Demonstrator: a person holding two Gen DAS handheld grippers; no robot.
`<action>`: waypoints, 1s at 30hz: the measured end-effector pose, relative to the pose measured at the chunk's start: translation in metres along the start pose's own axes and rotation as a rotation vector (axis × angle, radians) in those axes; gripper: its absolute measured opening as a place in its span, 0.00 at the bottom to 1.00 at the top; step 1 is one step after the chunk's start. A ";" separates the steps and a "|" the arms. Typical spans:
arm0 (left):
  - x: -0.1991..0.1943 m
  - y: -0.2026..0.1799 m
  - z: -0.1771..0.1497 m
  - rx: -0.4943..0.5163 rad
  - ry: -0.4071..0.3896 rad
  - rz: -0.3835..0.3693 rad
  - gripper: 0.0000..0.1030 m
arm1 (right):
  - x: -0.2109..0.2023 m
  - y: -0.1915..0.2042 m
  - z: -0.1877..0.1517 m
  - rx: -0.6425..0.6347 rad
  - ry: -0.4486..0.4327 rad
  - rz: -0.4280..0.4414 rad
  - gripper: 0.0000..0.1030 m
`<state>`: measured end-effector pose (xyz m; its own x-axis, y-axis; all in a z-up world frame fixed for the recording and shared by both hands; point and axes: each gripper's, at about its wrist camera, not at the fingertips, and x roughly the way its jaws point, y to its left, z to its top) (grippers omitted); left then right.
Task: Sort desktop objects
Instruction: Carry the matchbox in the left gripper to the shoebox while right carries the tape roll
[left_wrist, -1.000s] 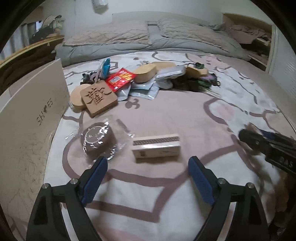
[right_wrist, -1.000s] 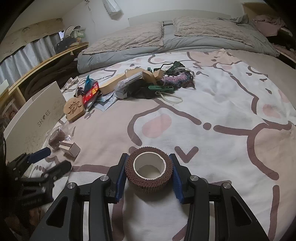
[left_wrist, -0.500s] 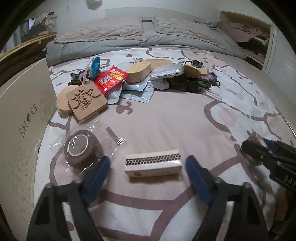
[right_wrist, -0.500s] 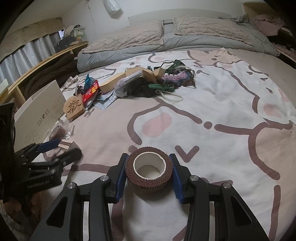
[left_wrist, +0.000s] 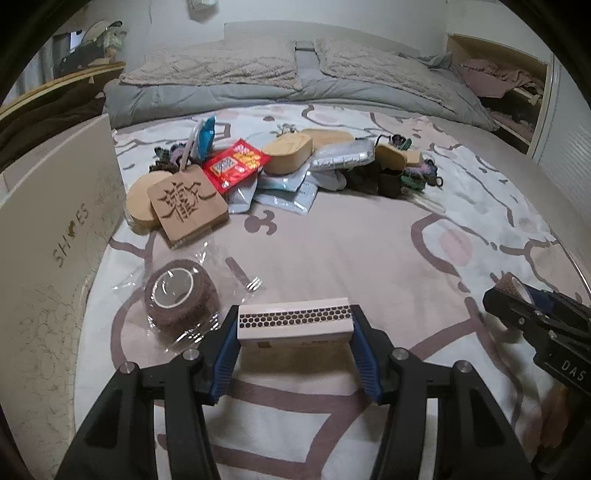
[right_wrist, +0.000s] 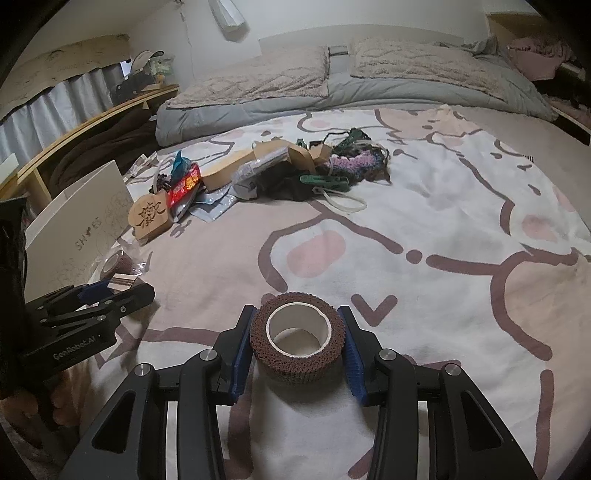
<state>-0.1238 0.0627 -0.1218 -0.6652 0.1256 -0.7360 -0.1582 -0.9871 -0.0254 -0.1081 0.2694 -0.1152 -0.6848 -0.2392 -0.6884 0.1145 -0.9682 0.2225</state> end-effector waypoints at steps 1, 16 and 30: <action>-0.002 0.000 0.000 0.002 -0.007 0.003 0.54 | -0.002 0.001 0.000 -0.005 -0.007 -0.002 0.43; -0.057 0.005 0.018 -0.014 -0.144 0.010 0.54 | -0.040 0.030 0.019 -0.053 -0.110 0.034 0.43; -0.117 0.032 0.024 -0.044 -0.265 0.040 0.54 | -0.072 0.080 0.042 -0.134 -0.198 0.086 0.43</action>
<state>-0.0685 0.0190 -0.0207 -0.8388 0.1019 -0.5348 -0.0996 -0.9945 -0.0332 -0.0798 0.2119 -0.0192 -0.7943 -0.3146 -0.5197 0.2635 -0.9492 0.1718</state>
